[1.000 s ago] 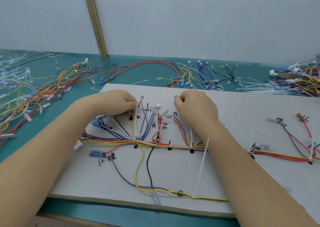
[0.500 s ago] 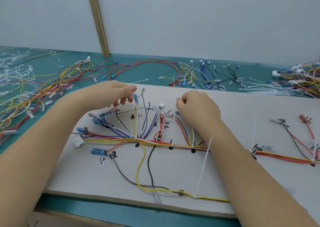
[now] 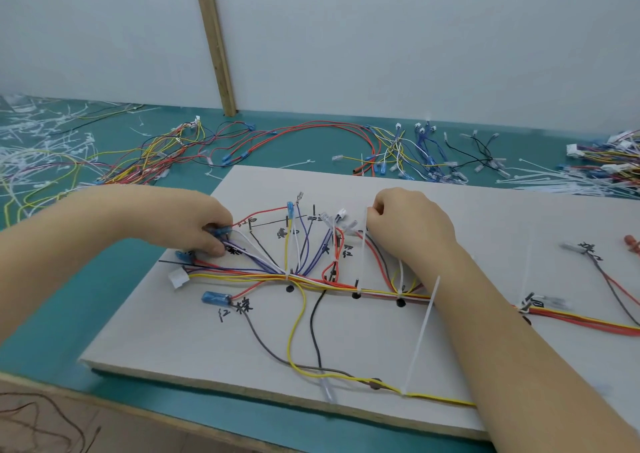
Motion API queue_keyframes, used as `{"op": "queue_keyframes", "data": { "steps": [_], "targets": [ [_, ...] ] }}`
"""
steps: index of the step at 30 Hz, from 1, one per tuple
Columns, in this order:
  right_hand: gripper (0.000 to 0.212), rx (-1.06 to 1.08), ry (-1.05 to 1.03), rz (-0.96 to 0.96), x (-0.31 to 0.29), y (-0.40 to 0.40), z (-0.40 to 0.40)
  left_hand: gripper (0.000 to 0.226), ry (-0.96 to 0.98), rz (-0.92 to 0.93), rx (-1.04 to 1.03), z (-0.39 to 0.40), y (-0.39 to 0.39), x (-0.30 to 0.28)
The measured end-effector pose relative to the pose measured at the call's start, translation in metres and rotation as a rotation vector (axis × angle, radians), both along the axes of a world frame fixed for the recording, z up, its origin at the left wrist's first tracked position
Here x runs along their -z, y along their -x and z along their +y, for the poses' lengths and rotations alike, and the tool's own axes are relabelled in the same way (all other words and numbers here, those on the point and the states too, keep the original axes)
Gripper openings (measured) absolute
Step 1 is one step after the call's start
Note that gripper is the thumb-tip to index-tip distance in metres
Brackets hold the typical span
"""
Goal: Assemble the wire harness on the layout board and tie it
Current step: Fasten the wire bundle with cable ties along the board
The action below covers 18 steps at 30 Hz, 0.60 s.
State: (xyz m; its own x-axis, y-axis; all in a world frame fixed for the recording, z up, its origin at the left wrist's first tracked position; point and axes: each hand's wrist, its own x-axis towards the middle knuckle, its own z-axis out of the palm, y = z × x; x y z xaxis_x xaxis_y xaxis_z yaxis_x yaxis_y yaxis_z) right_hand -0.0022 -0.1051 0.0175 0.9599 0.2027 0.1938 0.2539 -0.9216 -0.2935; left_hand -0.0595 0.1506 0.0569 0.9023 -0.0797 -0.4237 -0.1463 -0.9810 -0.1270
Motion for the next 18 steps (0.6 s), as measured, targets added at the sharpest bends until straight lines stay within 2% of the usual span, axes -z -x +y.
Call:
{"op": "queue_keyframes", "data": {
  "steps": [5, 7, 9, 12, 13, 15, 16, 18],
  "targets": [
    [0.020, -0.006, 0.019, -0.003, 0.000, 0.001, 0.000, 0.026, -0.175, 0.005, 0.137, -0.006, 0.001, 0.001],
    [0.020, -0.012, 0.021, 0.006, 0.000, 0.001, 0.001, 0.023, -0.172, -0.029, 0.154, -0.007, 0.004, -0.005],
    [0.020, -0.016, 0.022, 0.012, -0.001, 0.000, 0.001, 0.023, -0.032, -0.122, 0.144, -0.002, 0.009, -0.010],
    [0.019, -0.014, 0.030, 0.018, -0.002, 0.001, 0.001, 0.013, 0.358, -0.376, 0.115, 0.009, 0.019, -0.010],
    [0.019, -0.014, 0.033, 0.022, -0.002, 0.001, 0.001, 0.015, 0.451, -0.429, 0.065, 0.014, 0.023, -0.007],
    [0.020, -0.015, 0.037, 0.022, -0.002, 0.002, 0.001, 0.047, 0.427, -0.458, -0.052, 0.025, 0.030, -0.001],
    [0.020, -0.017, 0.039, 0.021, -0.002, 0.002, 0.001, 0.060, 0.350, -0.428, -0.094, 0.031, 0.033, 0.004],
    [0.020, -0.021, 0.043, 0.021, -0.002, 0.002, 0.002, 0.075, 0.323, -0.304, -0.126, 0.041, 0.044, 0.010]
  ]
}}
